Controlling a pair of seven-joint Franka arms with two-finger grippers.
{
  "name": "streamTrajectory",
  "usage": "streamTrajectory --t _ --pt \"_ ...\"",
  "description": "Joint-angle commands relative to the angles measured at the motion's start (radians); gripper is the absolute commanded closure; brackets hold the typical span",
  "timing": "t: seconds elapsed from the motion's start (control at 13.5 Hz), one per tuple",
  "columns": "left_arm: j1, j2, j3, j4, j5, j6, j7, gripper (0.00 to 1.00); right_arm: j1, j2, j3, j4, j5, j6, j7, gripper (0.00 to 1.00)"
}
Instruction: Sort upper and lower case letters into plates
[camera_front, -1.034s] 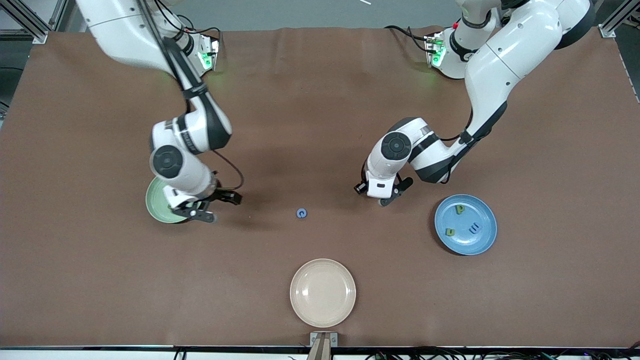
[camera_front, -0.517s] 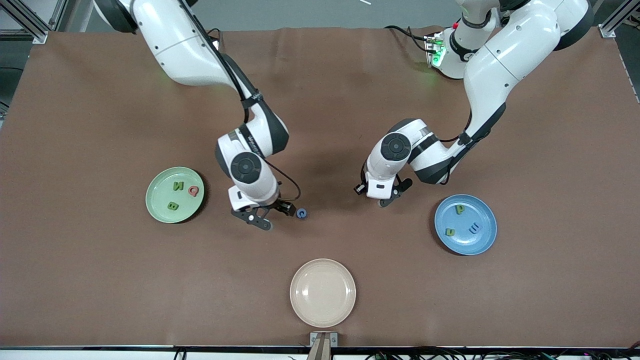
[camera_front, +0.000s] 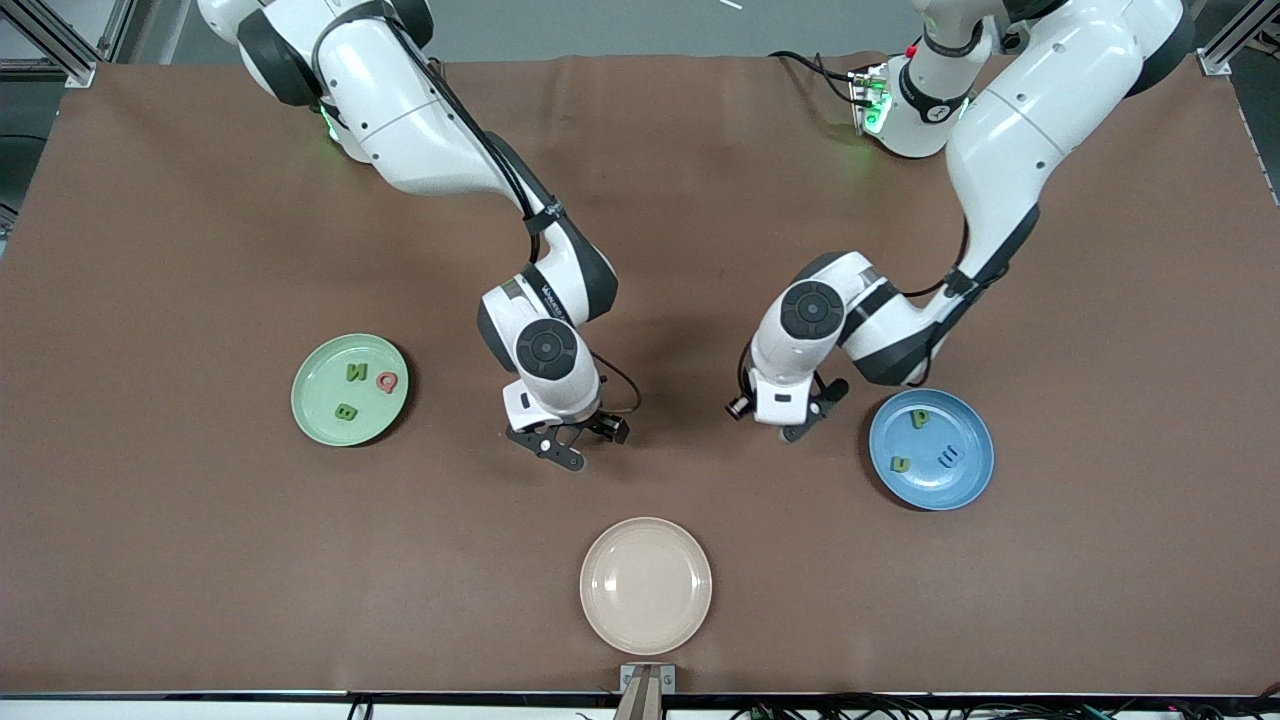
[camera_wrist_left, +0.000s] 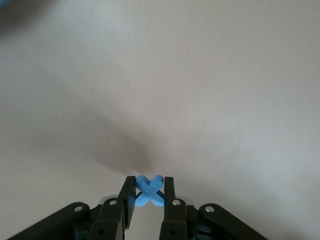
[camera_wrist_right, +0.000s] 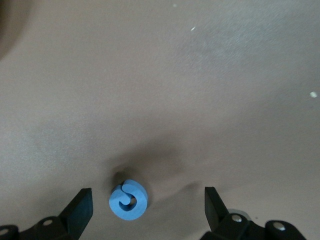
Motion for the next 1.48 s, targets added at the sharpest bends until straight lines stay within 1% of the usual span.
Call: streamTrajectory --t 0.0,0.22,0.3,0.44,0.59,0.66,0.74,0.81,0.89,0.96,1.03,1.11,1.26,1.33,1.4 --pt "0.053 -0.023 -0.003 0.060 0.036 -0.072 0.112 1.00 0.025 0.022 -0.012 0.036 -0.012 -0.015 0.034 0.09" --pt "0.170 -0.051 -0.009 0.055 0.036 -0.125 0.344 1.00 0.042 0.031 -0.012 0.036 -0.030 -0.012 0.052 0.23" --pt "0.205 -0.058 -0.022 0.051 0.036 -0.152 0.410 1.00 0.042 0.032 -0.012 0.036 -0.036 -0.010 0.057 0.29" --pt "0.250 -0.058 -0.024 0.049 0.036 -0.176 0.502 1.00 0.050 0.034 -0.012 0.033 -0.041 -0.009 0.069 0.43" --pt "0.300 -0.046 -0.024 0.049 0.035 -0.176 0.599 1.00 0.050 0.034 -0.012 0.028 -0.049 -0.009 0.078 0.60" --pt "0.313 -0.037 -0.021 0.050 0.033 -0.176 0.617 0.99 0.048 0.034 -0.011 0.030 -0.053 -0.009 0.078 0.72" --pt "0.323 -0.028 -0.018 0.050 0.035 -0.170 0.633 0.97 0.047 0.032 -0.010 0.030 -0.053 -0.009 0.077 0.83" --pt "0.336 -0.011 -0.016 0.055 0.032 -0.166 0.647 0.88 0.039 0.031 -0.010 0.030 -0.052 -0.009 0.077 0.94" --pt "0.346 0.006 -0.016 0.060 0.029 -0.161 0.648 0.62 0.036 0.031 -0.010 0.031 -0.052 -0.009 0.077 1.00" --pt "0.345 0.012 -0.016 0.061 0.027 -0.150 0.648 0.30 0.034 0.031 -0.010 0.031 -0.052 -0.009 0.078 1.00" --pt "0.345 0.011 -0.016 0.066 0.023 -0.146 0.636 0.14 0.033 0.029 -0.010 0.031 -0.050 -0.009 0.080 0.98" --pt "0.341 0.003 -0.018 0.073 0.023 -0.146 0.639 0.00 0.033 0.031 -0.010 0.031 -0.050 -0.004 0.081 0.94" --pt "0.339 -0.029 -0.039 0.075 0.023 -0.156 0.641 0.00 0.031 0.032 -0.010 0.030 -0.052 0.019 0.080 0.92" --pt "0.353 -0.052 -0.068 0.074 0.023 -0.159 0.648 0.00 0.030 0.034 -0.010 0.028 -0.050 0.031 0.080 0.62" --pt "0.359 -0.081 -0.082 0.075 0.024 -0.184 0.651 0.00 0.030 0.037 -0.010 0.030 -0.052 0.039 0.077 0.32"
